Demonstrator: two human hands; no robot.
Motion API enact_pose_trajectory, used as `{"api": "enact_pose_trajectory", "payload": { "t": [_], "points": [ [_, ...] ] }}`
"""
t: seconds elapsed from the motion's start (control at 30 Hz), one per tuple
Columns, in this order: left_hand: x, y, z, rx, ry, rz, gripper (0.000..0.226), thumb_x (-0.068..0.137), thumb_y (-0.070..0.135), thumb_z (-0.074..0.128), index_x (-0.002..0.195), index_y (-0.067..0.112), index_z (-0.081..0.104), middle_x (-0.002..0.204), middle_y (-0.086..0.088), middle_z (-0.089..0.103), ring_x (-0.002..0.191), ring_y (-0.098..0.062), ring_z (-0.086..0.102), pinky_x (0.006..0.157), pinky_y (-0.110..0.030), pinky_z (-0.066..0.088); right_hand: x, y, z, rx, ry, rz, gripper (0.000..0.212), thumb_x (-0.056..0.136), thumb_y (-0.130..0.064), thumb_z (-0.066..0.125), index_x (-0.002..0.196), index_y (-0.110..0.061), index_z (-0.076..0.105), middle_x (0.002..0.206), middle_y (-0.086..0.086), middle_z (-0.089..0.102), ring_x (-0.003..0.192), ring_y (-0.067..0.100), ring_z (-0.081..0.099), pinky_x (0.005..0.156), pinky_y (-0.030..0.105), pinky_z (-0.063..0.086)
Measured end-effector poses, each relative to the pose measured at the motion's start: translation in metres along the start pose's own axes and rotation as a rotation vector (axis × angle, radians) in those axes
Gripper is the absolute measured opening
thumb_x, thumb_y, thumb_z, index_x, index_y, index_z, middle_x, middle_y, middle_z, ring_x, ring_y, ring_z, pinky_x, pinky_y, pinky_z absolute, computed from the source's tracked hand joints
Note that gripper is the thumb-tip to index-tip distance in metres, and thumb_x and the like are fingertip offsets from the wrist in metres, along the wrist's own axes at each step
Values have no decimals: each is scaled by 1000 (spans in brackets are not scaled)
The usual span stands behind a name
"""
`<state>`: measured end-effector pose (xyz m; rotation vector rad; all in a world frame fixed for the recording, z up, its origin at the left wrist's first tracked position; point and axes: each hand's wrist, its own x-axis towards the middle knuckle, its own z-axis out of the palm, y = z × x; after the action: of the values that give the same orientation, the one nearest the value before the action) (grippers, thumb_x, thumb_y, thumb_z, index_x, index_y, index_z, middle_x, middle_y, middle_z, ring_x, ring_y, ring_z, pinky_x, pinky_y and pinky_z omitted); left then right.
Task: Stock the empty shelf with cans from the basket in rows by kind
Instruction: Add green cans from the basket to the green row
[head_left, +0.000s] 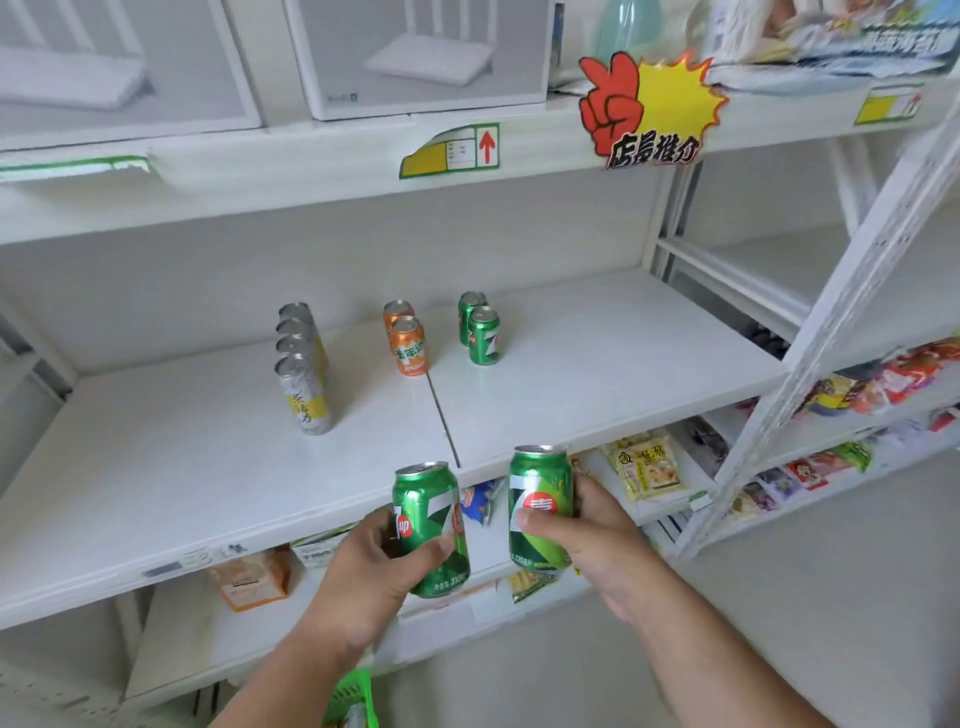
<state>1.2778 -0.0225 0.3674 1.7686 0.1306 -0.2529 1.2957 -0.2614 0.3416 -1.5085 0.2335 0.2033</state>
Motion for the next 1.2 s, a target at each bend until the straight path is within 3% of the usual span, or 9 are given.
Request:
{"api": "enact_pose_trajectory", "payload": {
  "t": [0.13,0.27,0.37,0.6,0.77,0.9,1.0,1.1,1.2],
  "points": [
    [29,7,13,21,-16,7,26,81,20,83,105,21,71,95,3,78,86,-9,73,66,-12,52,28,-12,-22,-14,6,-1,39,77,-14,88,110,-23,69,97,0,78,75,6,74,54,17,51],
    [72,9,15,-4,-64,10,37,79,19,86,112,22,69,102,2,78,97,-15,73,84,-29,57,60,-17,-33,-70,71,8,52,63,-24,91,112,-24,72,100,1,80,98,22,76,82,36,60],
    [108,5,17,-16,-86,28,40,78,17,86,114,23,69,104,2,77,101,-17,72,90,-36,58,84,-21,-42,-112,105,10,52,60,-27,91,109,-26,74,101,0,80,99,22,76,94,45,60],
    [164,-1,34,-13,-120,26,48,74,14,89,113,28,65,100,7,77,91,-7,73,71,-17,55,127,-24,-58,-136,119,70,51,59,-34,92,107,-32,76,107,-2,80,106,21,75,101,52,55],
    [202,0,45,44,-120,23,53,70,18,90,114,34,64,102,14,76,94,-4,72,76,-17,54,168,-23,-79,-156,84,103,53,62,-27,91,112,-27,74,108,-1,80,107,22,75,101,48,56],
    [233,2,62,67,-66,1,57,70,16,90,117,36,64,106,13,73,96,3,68,81,-13,52,208,-25,-103,-200,42,98,43,73,-14,89,113,-23,73,105,-1,80,104,19,75,89,34,57],
    [253,3,79,87,-58,-16,57,71,13,89,119,32,64,108,10,73,93,8,67,75,-5,51,240,-24,-123,-270,10,81,47,69,-20,90,112,-28,73,106,-3,80,103,17,75,94,38,58],
    [273,-2,94,136,-52,-31,64,67,18,92,121,34,61,112,10,73,104,-2,68,99,-27,54,274,-22,-141,-332,-30,59,52,70,-19,91,116,-30,71,108,-6,79,103,14,74,95,36,58],
    [287,-4,109,158,-24,-44,72,56,31,93,118,38,58,115,10,71,110,-9,67,103,-35,52,300,-23,-154,-370,-61,38,56,71,-14,91,120,-29,68,110,-8,77,105,11,72,94,31,56]
  ]
}}
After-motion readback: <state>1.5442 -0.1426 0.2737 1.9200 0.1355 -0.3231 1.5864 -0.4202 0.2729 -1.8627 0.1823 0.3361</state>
